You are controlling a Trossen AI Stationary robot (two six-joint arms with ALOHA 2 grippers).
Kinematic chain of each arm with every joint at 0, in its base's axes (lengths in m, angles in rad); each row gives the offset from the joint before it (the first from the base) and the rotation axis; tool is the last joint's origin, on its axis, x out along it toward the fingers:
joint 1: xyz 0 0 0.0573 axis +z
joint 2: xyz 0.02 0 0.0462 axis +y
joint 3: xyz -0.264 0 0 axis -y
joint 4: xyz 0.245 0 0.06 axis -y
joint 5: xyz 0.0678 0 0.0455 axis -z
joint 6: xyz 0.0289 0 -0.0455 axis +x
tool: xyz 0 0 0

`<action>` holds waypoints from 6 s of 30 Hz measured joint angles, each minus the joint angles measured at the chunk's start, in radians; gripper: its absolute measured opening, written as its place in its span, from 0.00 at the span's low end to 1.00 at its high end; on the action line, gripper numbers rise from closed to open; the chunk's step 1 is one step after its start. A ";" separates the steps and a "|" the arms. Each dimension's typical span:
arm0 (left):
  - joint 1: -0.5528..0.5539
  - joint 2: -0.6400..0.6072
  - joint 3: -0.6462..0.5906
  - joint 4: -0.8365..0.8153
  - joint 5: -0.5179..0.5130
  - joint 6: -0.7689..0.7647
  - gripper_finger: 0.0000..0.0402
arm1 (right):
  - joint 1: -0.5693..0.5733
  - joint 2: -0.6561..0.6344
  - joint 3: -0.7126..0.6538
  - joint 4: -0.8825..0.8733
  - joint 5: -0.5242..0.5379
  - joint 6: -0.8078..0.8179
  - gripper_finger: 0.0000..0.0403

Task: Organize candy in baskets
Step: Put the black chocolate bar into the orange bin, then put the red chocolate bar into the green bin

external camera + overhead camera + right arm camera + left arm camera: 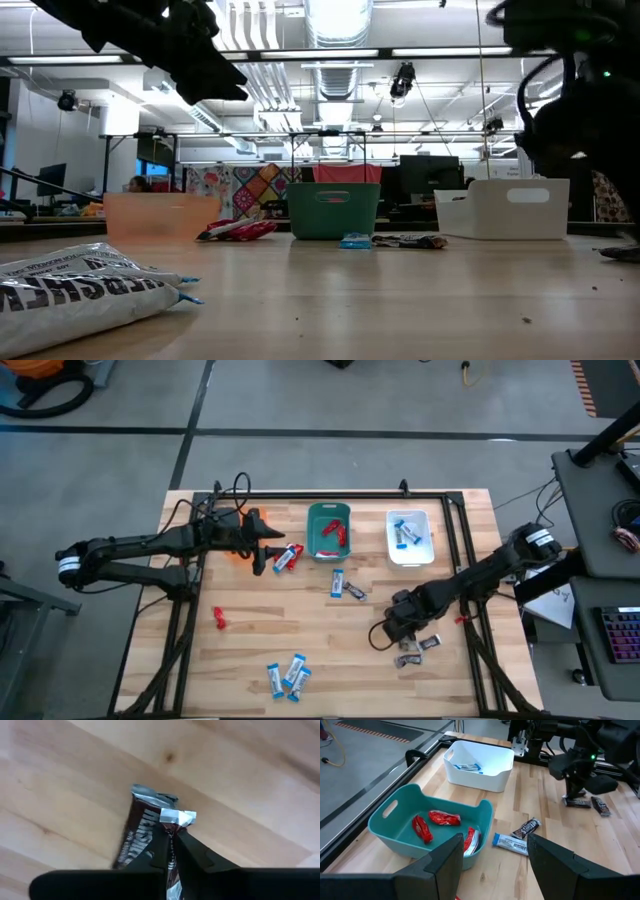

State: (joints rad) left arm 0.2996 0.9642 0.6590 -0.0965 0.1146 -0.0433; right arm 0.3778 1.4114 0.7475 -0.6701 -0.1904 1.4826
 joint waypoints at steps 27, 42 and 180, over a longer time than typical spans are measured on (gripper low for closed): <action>-0.062 0.022 -0.264 0.641 0.218 -0.127 0.50 | -0.236 -0.243 0.003 0.886 0.338 -1.015 0.04; -0.137 0.404 -0.228 1.186 0.371 -0.215 0.50 | -0.298 -0.036 0.004 1.448 0.110 -1.415 0.04; -0.750 0.436 0.184 -1.163 -0.108 -1.774 0.34 | -0.286 -0.153 0.043 0.887 0.208 -1.363 0.46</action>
State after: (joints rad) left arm -0.4499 1.4007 0.8433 -1.2598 0.0062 -1.8169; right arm 0.0920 1.2587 0.7910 0.2169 0.0177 0.1192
